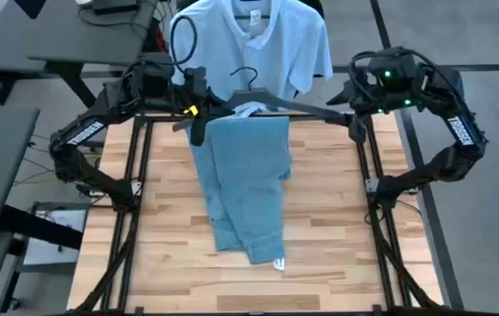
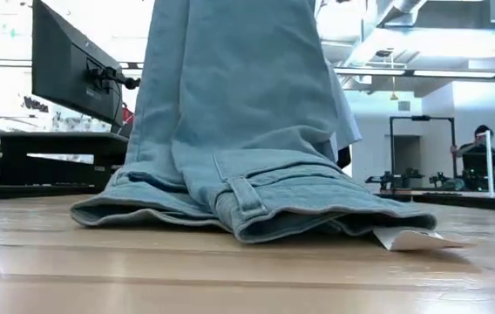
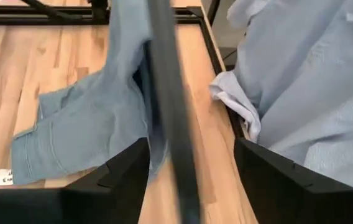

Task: Hang clothes
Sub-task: Hang the blue jeans on the rack

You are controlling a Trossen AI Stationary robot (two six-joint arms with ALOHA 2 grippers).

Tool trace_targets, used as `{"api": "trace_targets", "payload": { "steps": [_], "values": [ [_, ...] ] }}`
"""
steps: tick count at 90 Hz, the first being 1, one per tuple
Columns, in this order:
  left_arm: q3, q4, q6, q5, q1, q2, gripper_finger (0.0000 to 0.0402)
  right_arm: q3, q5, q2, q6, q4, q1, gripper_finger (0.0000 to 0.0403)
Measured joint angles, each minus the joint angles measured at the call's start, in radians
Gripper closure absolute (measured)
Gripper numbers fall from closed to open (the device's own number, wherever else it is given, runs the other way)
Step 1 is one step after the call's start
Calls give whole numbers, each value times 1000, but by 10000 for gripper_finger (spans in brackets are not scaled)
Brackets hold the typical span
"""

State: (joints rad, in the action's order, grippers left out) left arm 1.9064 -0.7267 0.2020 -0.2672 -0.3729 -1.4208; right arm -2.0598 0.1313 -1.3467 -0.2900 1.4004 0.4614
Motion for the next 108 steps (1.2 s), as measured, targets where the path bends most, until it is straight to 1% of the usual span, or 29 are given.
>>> {"api": "trace_targets", "payload": {
  "steps": [6,12,15,18,25,34,46,53,62,70,76,83,98,108],
  "values": [
    [0,-3,4,0,-3,0,381,0,0,-2,8,-7,0,257],
    [0,-7,11,1,-9,0,381,0,8,-2,9,-6,-1,325],
    [0,-7,12,1,-12,0,381,0,31,-2,-5,-3,2,357],
    [0,-6,12,-2,-16,0,381,2,65,-2,-15,1,5,372],
    [0,-5,10,-9,-27,0,378,2,92,-9,1,-6,12,373],
    [2,-7,-6,26,-42,0,355,4,109,-17,24,-24,27,373],
    [3,-78,-23,150,-82,0,311,5,110,-24,42,-58,54,373],
    [3,-134,-27,224,-128,0,282,6,106,-24,57,-61,81,373],
    [3,-168,-15,323,-198,8,250,6,100,-23,80,-81,129,373],
    [3,-168,15,325,-245,26,234,6,99,-25,85,-115,171,373],
    [3,-164,28,324,-273,34,231,6,105,-28,86,-154,209,373],
    [3,-155,38,324,-297,38,230,6,119,-33,101,-243,260,373],
    [2,-153,74,324,-322,44,232,6,226,-42,139,-425,356,373],
    [2,-177,74,324,-325,41,232,6,251,-44,146,-489,376,373]
  ]
}}
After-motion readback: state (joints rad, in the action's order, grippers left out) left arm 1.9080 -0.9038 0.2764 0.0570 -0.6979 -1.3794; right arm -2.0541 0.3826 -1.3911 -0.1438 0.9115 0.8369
